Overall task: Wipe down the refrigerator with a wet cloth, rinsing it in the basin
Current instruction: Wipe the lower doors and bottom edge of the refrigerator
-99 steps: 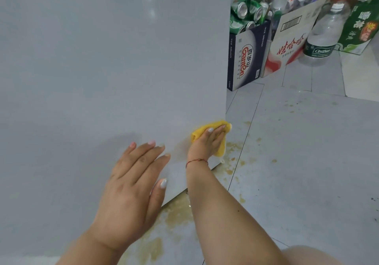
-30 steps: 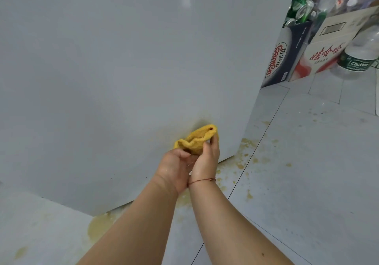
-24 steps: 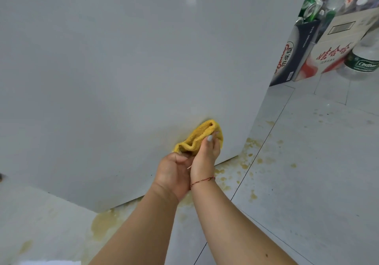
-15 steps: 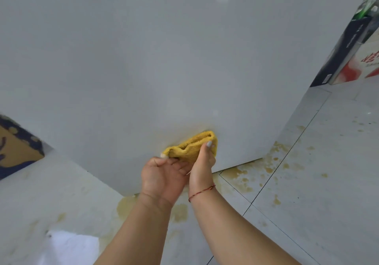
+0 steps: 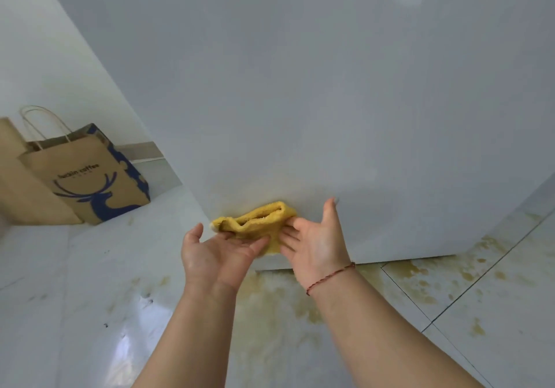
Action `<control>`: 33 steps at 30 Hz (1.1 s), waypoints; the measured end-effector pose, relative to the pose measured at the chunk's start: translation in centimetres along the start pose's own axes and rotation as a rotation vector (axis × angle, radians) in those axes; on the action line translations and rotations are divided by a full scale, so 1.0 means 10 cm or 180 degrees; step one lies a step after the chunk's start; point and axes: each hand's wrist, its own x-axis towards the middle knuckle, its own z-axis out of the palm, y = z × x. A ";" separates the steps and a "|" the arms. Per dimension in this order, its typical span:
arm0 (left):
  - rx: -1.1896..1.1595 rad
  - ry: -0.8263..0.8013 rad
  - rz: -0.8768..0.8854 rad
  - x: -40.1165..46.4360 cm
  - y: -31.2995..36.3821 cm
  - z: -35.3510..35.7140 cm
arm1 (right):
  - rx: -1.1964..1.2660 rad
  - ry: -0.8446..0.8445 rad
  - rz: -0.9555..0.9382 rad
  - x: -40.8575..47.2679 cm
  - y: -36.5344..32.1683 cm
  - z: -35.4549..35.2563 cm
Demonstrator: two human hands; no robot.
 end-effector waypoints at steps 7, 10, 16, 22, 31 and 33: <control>0.0385 0.0109 0.0077 -0.03 0.39 0.03 | -0.0223 -0.0371 0.0110 0.01 0.10 0.39; 0.0432 0.0242 0.0044 0.08 0.37 -0.04 | -0.0242 -0.0447 0.0267 0.06 0.23 0.39; 0.0348 0.0691 -0.0071 0.39 0.23 -0.27 | 0.0281 -0.0366 0.0543 0.29 0.50 0.20; 0.0268 0.1020 -0.0166 0.68 0.17 -0.60 | 0.1282 -0.0059 0.0609 0.53 0.85 0.03; 0.0320 0.1250 -0.0276 0.98 -0.08 -0.96 | 0.2057 0.0460 0.0802 0.87 1.10 -0.35; 0.0260 0.1297 -0.0277 1.06 -0.16 -1.05 | 0.2020 0.0595 0.0825 0.91 1.10 -0.43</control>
